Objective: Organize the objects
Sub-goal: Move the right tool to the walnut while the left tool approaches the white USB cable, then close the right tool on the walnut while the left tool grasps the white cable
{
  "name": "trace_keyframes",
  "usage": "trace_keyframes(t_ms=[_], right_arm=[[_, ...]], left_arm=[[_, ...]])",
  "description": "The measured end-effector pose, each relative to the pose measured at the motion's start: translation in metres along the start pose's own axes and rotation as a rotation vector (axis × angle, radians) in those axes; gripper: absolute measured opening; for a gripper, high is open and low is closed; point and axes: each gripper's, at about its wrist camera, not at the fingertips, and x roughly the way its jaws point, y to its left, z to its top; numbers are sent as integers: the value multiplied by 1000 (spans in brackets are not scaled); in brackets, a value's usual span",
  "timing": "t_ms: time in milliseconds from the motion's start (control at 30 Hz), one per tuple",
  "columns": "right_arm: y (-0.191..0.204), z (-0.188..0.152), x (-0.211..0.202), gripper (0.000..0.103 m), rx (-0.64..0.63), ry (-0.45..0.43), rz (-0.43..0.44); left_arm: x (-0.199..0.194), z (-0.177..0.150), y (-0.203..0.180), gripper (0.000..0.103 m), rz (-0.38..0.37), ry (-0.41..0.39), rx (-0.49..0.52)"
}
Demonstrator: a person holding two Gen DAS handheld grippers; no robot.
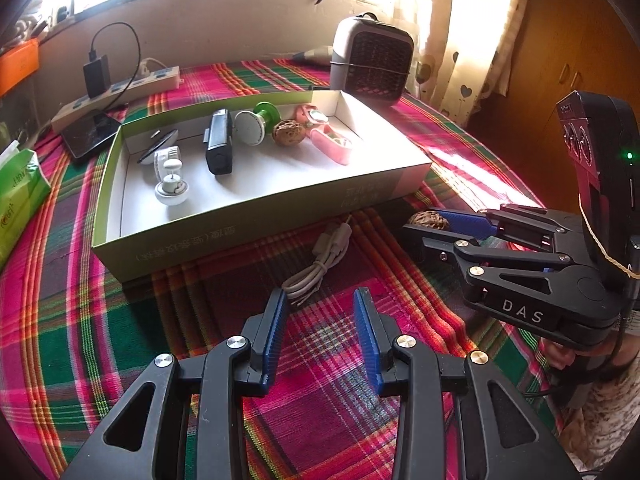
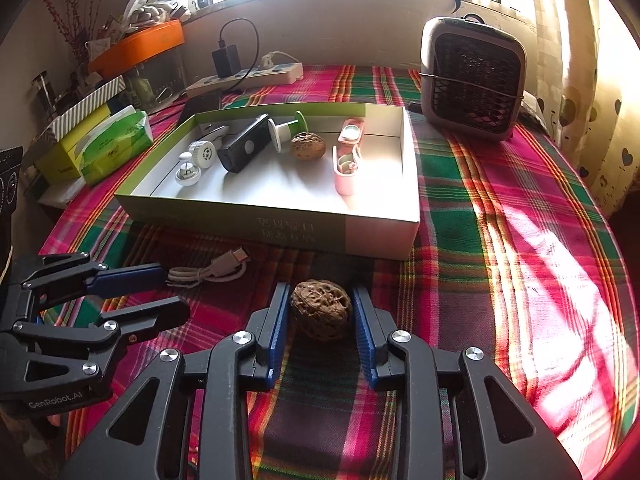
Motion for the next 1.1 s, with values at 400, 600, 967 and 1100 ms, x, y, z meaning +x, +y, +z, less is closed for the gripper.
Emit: trace_keyframes(t_ms=[400,600,967,1100], right_arm=[[-8,-3,-4,32,21,-3,0],[-10,-4,-5,32,31,-4,3],[-11,-4,-5,32,28,-1,18],[-12,-4,-4,32,32,2,25]], left_arm=[[-2,9,-9,33,12,-9,52],[12,18,-9,33,32,18,42],[25,27,-13,32,57,23,31],[26,27,-16,28,86,17,40]])
